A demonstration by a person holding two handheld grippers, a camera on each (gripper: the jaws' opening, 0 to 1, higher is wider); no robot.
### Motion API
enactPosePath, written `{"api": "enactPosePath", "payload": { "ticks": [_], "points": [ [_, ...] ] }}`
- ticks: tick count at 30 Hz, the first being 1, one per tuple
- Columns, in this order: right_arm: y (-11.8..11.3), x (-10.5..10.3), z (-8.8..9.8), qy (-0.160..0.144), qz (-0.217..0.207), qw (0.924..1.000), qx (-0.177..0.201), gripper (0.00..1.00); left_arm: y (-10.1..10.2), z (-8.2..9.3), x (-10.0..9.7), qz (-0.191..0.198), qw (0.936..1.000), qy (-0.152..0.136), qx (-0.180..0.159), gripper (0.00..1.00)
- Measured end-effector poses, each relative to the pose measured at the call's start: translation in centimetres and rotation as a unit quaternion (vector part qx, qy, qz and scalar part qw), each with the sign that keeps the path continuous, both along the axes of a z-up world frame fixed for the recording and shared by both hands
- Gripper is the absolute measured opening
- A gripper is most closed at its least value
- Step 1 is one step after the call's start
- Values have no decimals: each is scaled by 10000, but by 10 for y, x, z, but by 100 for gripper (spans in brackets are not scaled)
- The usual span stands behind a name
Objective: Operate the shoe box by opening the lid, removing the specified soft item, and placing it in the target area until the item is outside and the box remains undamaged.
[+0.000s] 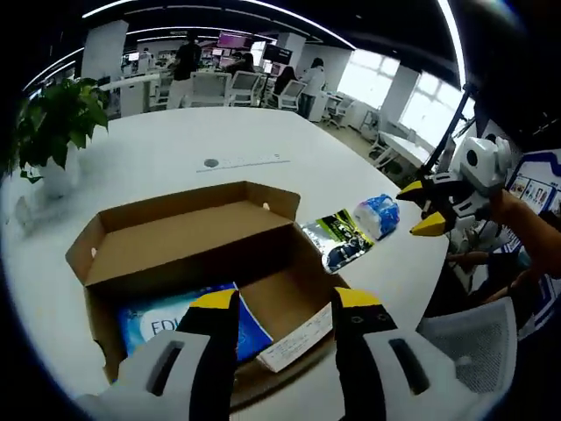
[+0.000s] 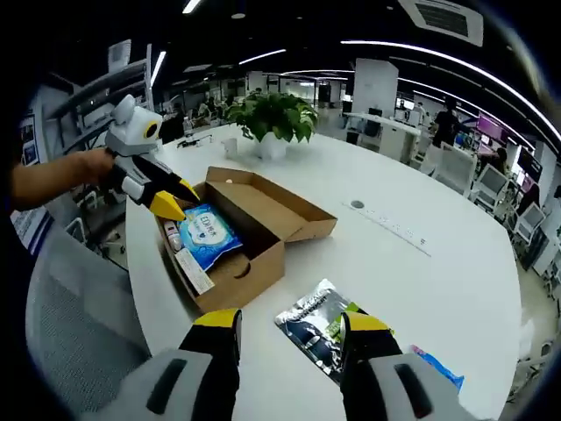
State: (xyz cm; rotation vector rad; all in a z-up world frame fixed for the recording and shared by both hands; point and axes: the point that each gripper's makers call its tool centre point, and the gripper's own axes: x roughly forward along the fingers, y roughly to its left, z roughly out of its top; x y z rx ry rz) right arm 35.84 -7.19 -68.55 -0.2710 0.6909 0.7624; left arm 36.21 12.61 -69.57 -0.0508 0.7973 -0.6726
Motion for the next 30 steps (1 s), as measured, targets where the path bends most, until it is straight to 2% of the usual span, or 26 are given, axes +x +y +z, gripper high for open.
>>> {"api": "enactPosePath", "payload": {
  "ticks": [5,15,23,27,30],
  "points": [
    [21,1,-4,77,85,9999,108,43,34,-7,4,254,9995,75,164,41],
    [48,9,-15,250,201,9991,271,43,82,-14,2,574,9973,99,440,41],
    [75,12,-27,406,305,9979,404,43,110,-17,-1,797,9950,96,597,40],
    [88,13,-33,475,332,9972,463,43,128,-15,0,977,9921,-52,788,38],
    [100,15,-40,558,342,9965,518,43,138,-17,-3,1070,9914,8,749,38]
  ]
}}
